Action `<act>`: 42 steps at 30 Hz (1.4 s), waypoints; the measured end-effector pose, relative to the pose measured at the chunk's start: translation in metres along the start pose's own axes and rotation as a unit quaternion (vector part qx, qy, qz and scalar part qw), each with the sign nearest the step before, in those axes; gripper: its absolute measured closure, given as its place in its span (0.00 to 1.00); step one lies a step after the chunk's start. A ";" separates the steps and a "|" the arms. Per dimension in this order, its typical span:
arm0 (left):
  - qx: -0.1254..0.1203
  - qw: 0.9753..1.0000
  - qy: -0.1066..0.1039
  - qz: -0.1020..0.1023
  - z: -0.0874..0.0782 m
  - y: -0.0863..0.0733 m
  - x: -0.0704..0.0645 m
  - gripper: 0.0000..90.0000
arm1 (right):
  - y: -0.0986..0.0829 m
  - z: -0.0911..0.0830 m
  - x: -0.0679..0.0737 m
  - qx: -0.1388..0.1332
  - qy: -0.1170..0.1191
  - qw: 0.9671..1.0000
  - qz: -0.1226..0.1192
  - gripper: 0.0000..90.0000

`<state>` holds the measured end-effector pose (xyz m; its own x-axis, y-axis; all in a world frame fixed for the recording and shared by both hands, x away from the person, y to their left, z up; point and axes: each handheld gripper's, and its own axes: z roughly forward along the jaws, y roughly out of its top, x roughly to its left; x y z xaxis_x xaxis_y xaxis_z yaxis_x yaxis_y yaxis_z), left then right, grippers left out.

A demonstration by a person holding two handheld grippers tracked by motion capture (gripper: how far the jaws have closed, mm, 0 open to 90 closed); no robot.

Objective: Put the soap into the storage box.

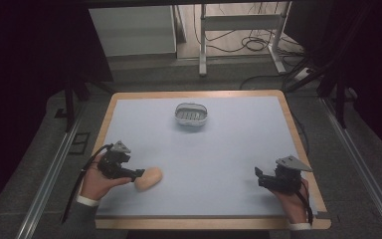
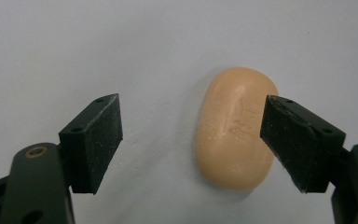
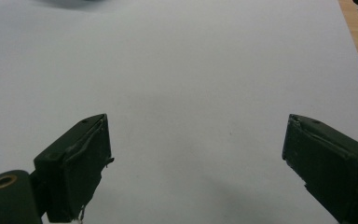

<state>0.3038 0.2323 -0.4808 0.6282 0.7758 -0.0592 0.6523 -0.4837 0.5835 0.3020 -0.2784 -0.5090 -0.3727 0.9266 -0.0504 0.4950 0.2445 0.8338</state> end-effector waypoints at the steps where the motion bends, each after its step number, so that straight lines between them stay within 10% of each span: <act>1: 0.001 1.000 0.001 0.002 0.000 0.000 -0.002 0.23 | 0.000 0.000 0.000 0.000 0.000 1.000 -0.001 0.08; 42: 0.079 0.996 -0.026 0.038 0.050 0.003 -0.028 0.26 | -0.001 0.003 0.001 0.005 -0.011 1.000 -0.010 0.08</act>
<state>0.3096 0.1891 -0.5179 0.6970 0.7143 -0.0631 0.6577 -0.6016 0.4533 0.3030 -0.2768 -0.5113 -0.3661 0.9271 -0.0798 0.4952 0.2667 0.8268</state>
